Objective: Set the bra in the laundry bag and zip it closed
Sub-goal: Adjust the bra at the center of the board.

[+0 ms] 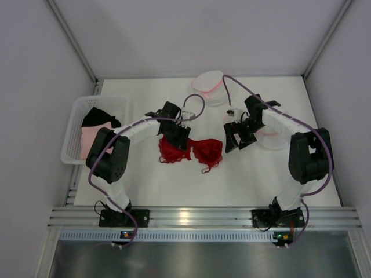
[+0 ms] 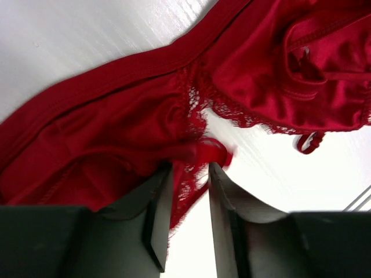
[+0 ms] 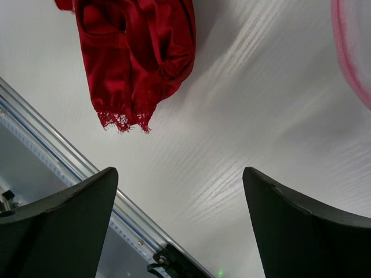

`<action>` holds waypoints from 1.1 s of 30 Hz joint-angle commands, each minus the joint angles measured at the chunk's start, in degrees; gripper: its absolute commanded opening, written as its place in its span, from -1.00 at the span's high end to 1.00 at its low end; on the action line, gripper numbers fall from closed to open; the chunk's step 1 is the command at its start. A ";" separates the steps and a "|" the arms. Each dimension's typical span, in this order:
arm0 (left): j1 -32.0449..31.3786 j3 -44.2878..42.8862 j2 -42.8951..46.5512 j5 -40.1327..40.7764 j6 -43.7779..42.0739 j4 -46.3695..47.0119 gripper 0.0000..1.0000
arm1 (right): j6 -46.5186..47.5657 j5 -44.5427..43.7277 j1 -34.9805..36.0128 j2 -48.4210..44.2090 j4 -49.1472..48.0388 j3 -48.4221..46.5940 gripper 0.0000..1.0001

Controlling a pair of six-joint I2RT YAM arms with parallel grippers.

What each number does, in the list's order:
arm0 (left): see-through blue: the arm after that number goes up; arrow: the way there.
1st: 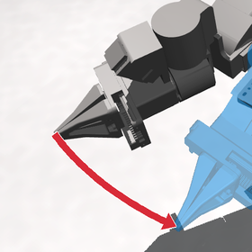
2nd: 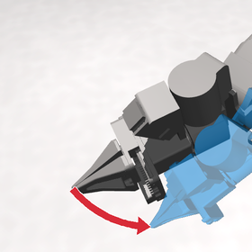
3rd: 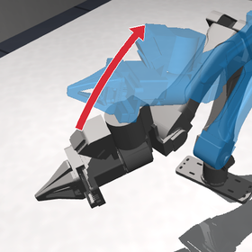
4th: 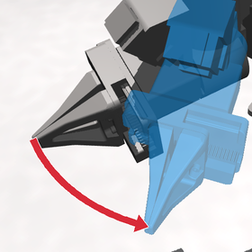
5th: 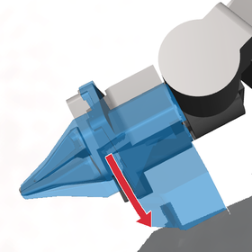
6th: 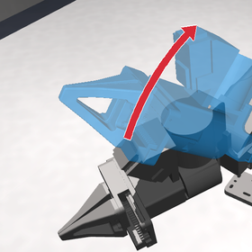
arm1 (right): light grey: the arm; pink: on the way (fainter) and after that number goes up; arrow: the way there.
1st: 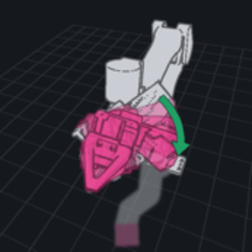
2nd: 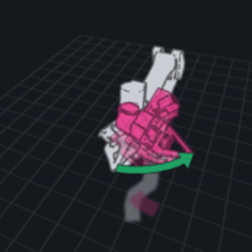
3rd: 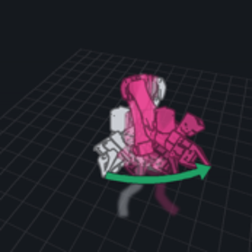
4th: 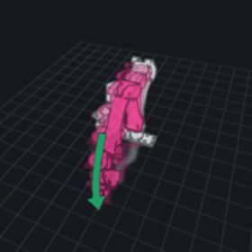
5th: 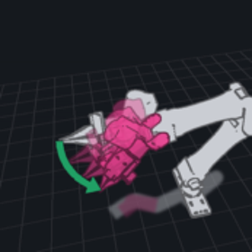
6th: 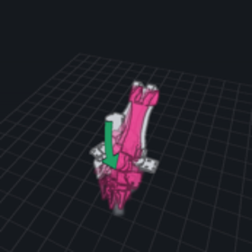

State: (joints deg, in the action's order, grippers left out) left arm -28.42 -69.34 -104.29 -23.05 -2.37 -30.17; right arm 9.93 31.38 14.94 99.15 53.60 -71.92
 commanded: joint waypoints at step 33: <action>20.78 0.87 -1.18 -5.41 4.31 1.69 0.18 | -7.12 6.94 0.97 6.84 -15.54 3.72 -0.36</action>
State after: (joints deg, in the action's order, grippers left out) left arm -7.90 -66.24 -105.08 -23.33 3.01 -32.51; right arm 3.81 35.64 15.35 105.25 41.63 -67.88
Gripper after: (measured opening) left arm 0.411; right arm 0.675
